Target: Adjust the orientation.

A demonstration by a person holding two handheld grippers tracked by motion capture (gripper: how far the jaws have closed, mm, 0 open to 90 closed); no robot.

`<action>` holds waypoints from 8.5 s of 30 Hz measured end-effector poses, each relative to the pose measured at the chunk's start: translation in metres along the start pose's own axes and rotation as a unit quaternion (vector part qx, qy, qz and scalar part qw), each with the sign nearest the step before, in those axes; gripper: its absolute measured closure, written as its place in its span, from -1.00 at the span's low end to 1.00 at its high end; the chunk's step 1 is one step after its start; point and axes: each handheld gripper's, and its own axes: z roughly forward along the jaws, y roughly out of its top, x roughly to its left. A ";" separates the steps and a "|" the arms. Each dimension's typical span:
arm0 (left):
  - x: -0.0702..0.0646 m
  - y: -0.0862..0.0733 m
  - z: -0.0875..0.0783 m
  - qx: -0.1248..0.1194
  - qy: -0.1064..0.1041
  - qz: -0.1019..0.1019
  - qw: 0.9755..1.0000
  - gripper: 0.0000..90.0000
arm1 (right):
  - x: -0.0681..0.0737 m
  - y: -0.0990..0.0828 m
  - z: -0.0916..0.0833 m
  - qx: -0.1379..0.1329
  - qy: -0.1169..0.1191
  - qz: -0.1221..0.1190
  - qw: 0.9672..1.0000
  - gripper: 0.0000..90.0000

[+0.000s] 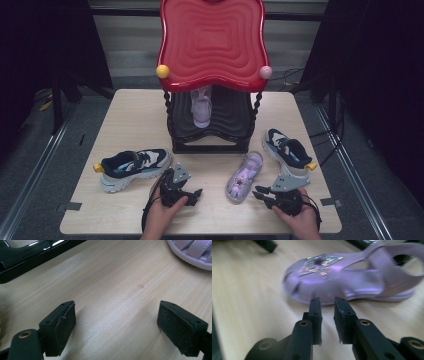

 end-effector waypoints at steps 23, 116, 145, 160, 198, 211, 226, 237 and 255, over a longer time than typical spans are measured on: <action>0.000 0.000 0.000 0.001 -0.001 0.001 1.000 -0.66 | -0.014 0.013 0.032 0.008 0.002 0.003 1.000 0.96; 0.000 0.000 -0.001 0.000 -0.003 0.005 1.000 -0.66 | -0.008 -0.021 0.009 0.018 -0.013 0.050 0.999 -0.53; 0.000 0.000 -0.001 -0.001 -0.004 0.005 1.000 -0.66 | -0.011 -0.010 0.025 0.026 -0.012 0.034 0.999 -0.37; 0.000 0.000 -0.001 -0.001 -0.005 0.004 1.000 -0.66 | -0.011 -0.011 0.022 0.010 -0.012 0.043 0.999 -0.19; 0.000 0.000 -0.001 0.000 -0.005 0.004 1.000 -0.66 | -0.001 -0.001 0.003 -0.104 -0.056 0.061 0.991 -0.18; 0.000 0.000 -0.001 0.000 -0.005 0.004 1.000 -0.66 | 0.007 0.014 -0.005 -0.156 -0.069 0.066 0.983 -0.17; 0.000 0.000 -0.001 0.002 -0.004 0.003 1.000 -0.66 | 0.017 0.041 -0.002 -0.197 -0.124 0.074 0.970 -0.17; 0.000 0.000 -0.001 0.002 -0.004 0.003 1.000 -0.66 | 0.023 0.064 0.016 -0.216 -0.159 0.086 0.960 -0.17; 0.000 0.000 -0.001 0.001 -0.003 0.006 1.000 -0.66 | 0.015 0.092 0.040 -0.247 -0.189 0.121 0.943 -0.17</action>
